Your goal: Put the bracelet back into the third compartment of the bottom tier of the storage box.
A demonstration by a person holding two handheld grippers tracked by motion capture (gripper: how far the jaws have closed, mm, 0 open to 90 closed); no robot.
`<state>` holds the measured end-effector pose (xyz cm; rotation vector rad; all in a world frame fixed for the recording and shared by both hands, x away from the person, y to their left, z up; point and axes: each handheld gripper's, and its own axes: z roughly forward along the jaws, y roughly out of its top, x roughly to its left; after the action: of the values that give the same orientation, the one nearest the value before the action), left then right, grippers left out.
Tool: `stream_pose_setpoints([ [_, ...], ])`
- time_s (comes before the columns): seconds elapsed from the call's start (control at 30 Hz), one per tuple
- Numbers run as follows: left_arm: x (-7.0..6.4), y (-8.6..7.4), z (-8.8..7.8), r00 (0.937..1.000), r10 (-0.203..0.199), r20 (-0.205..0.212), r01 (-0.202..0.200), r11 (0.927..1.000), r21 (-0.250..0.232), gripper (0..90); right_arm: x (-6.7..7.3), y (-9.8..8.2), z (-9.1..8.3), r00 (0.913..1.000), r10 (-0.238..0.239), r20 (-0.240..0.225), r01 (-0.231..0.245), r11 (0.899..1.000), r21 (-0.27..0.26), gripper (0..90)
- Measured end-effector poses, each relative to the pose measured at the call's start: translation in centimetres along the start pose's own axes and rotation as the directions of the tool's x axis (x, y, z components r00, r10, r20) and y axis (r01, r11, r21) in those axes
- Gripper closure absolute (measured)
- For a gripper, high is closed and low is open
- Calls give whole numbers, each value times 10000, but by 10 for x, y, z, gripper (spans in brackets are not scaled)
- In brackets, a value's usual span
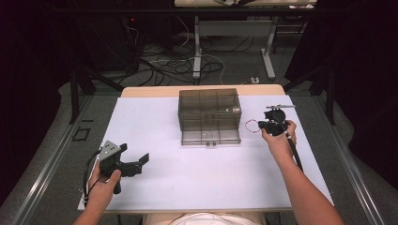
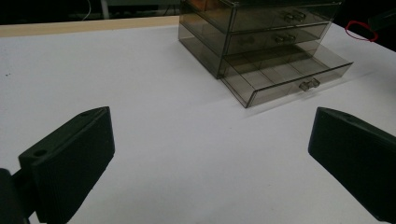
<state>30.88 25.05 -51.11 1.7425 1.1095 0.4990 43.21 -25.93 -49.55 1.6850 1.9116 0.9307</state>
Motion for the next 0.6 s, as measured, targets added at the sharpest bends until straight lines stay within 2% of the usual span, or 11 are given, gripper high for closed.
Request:
stream_pose_setpoints([
  [0.17,0,0,0,10000,0,3,0,10000,0,4,2,0,-2,9999,-138,-30,137,9998,-147,900],
  [0.27,0,0,0,10000,-4,3,4,10000,1,3,4,1,-3,9999,0,-134,-2,9999,-128,900],
  [0.3,0,0,0,10000,-3,2,3,10000,1,3,4,1,-3,9998,-152,-128,149,9997,-209,900],
  [0.6,0,0,0,10000,3,3,-3,10000,7,3,8,1,-9,9995,-149,-285,140,9994,-308,900],
])
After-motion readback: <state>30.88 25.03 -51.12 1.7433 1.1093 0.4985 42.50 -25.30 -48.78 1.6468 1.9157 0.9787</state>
